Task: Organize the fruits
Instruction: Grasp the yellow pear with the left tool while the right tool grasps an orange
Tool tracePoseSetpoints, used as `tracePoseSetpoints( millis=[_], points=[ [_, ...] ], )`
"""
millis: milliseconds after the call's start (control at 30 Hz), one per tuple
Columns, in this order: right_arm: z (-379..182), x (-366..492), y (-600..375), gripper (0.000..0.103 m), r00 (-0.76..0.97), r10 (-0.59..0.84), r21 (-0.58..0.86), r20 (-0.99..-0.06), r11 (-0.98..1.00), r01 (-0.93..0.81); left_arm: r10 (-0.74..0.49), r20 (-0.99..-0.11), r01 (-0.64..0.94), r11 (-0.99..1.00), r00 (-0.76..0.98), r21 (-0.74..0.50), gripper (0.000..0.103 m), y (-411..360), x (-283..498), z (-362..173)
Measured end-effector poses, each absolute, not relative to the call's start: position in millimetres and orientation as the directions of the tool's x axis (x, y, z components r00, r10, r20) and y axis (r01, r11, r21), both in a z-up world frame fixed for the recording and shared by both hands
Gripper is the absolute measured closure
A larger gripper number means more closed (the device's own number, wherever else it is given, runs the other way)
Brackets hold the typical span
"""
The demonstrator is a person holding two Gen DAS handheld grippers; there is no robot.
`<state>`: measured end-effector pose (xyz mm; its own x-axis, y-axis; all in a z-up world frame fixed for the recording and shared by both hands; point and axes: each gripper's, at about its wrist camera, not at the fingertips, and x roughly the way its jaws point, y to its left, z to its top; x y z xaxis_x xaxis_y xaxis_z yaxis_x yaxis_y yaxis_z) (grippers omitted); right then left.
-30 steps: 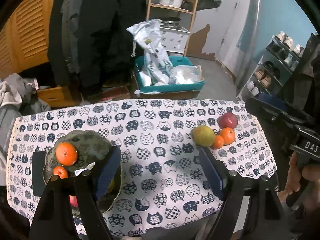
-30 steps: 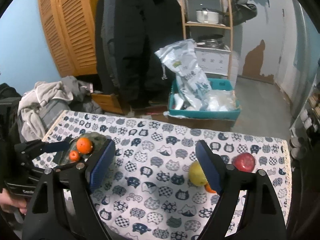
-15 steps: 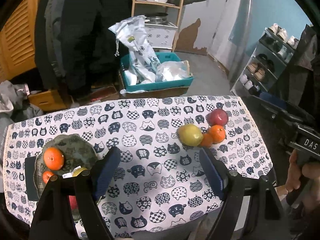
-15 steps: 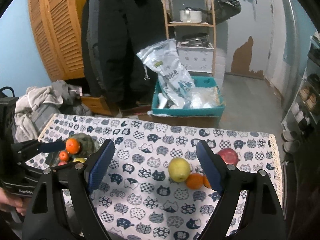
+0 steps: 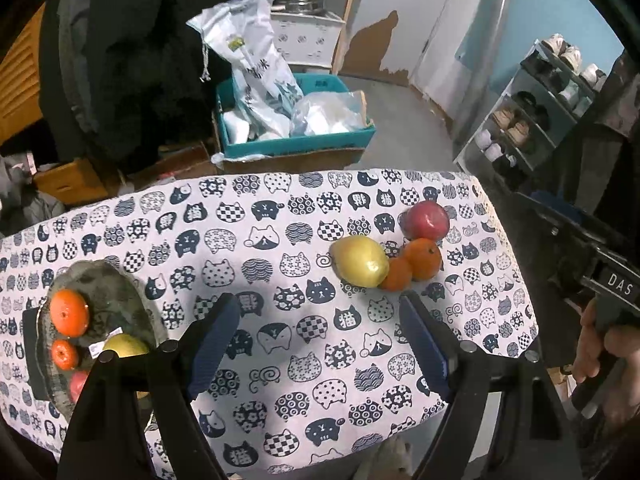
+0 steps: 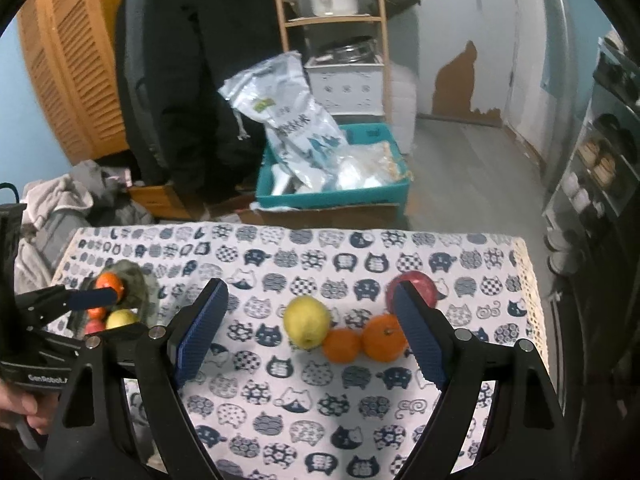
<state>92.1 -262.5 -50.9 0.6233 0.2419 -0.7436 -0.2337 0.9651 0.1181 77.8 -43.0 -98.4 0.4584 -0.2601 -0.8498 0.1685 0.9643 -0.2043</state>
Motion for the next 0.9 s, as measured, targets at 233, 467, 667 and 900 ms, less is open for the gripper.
tracePoseSetpoints(
  millis=[233, 467, 667, 900],
  points=[
    [-70, 109, -287, 0.018, 0.581, 0.211, 0.109, -0.786, 0.972, -0.206, -0.279, -0.873, 0.129, 0.960, 0.401, -0.247, 0.020, -53, 104, -111],
    [-80, 139, -298, 0.018, 0.506, 0.213, 0.122, -0.836, 0.971, -0.207, -0.272, -0.898, 0.138, 0.961, 0.346, -0.238, 0.020, -77, 133, -117],
    [-99, 164, -301, 0.018, 0.431, 0.202, 0.119, -0.879, 0.970, -0.211, -0.255, -0.914, 0.161, 0.964, 0.315, -0.213, 0.020, -98, 154, -130],
    [-143, 176, -321, 0.018, 0.363, 0.201, 0.164, -0.910, 0.978, -0.131, -0.266, -0.932, 0.119, 0.963, 0.245, -0.244, 0.020, -114, 177, -171]
  ],
)
